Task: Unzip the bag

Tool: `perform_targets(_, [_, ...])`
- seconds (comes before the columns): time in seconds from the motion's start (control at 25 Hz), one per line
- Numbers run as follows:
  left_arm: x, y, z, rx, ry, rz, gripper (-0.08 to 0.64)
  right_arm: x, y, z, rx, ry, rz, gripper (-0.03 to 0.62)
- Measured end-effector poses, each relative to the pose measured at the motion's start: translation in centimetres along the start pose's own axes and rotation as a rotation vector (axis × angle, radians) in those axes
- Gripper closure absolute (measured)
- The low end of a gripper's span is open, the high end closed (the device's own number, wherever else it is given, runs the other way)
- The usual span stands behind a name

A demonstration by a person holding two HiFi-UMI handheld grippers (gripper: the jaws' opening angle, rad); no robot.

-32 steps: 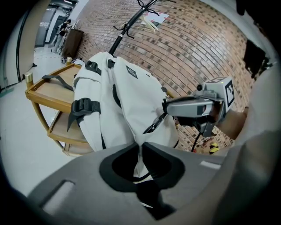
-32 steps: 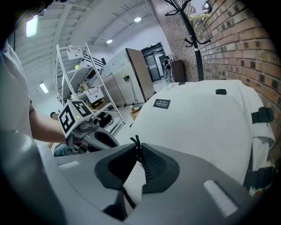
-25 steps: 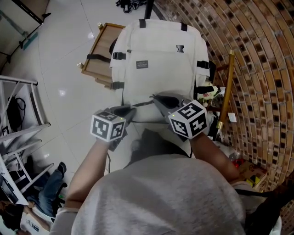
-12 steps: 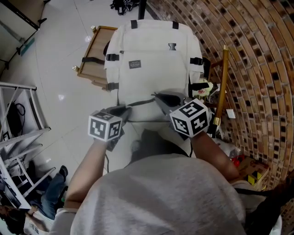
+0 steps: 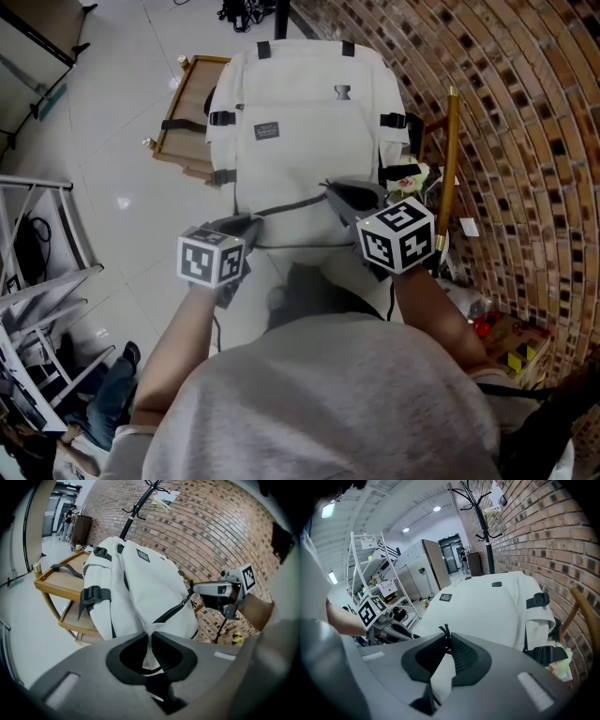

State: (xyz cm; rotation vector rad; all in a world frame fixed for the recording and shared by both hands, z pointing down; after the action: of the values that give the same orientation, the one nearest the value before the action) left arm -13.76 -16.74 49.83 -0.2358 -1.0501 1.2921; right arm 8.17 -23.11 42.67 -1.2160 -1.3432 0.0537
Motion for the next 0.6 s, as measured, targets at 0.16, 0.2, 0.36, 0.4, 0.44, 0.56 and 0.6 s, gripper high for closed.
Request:
perform_targets(0.16, [0.0, -0.1, 0.0, -0.008, 0.005, 0.001, 0.523, 0.0, 0.4, -0.7, 0.018, -0.009, -0.005, 0.558])
perform_targets(0.2, [0.0, -0.1, 0.0, -0.009, 0.005, 0.001, 0.523, 0.0, 0.5, -0.8, 0.02, -0.012, -0.005, 0.558])
perform_targets(0.36, [0.0, -0.2, 0.1, -0.019, 0.007, 0.006, 0.523, 0.2, 0.7, -1.2, 0.035, -0.02, -0.011, 0.558])
perform_targets(0.4, [0.0, -0.2, 0.2, -0.022, 0.008, 0.007, 0.523, 0.1, 0.8, -1.4, 0.042, -0.024, -0.015, 0.558])
perform_targets(0.44, [0.0, -0.2, 0.2, -0.024, 0.01, 0.007, 0.523, 0.1, 1.0, -1.7, 0.048, -0.029, -0.019, 0.558])
perform_targets(0.56, [0.0, -0.3, 0.3, -0.032, 0.011, 0.01, 0.523, 0.1, 1.3, -2.4, 0.066, -0.038, -0.027, 0.558])
perform_targets(0.6, [0.0, -0.4, 0.3, -0.035, 0.012, 0.011, 0.523, 0.1, 1.5, -2.7, 0.072, -0.042, -0.031, 0.558])
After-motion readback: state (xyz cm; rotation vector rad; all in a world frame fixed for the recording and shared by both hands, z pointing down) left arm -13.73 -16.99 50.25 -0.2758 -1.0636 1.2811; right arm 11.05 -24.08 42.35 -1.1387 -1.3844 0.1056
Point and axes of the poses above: the fingertips, and each gripper's own axes: y backward along the fingers, z to its left, x out of its underside, the point moved 8 cm from there along y, backward along the fingers, and after that the axes turned 5 degrees about x, right-handed, at the moved point
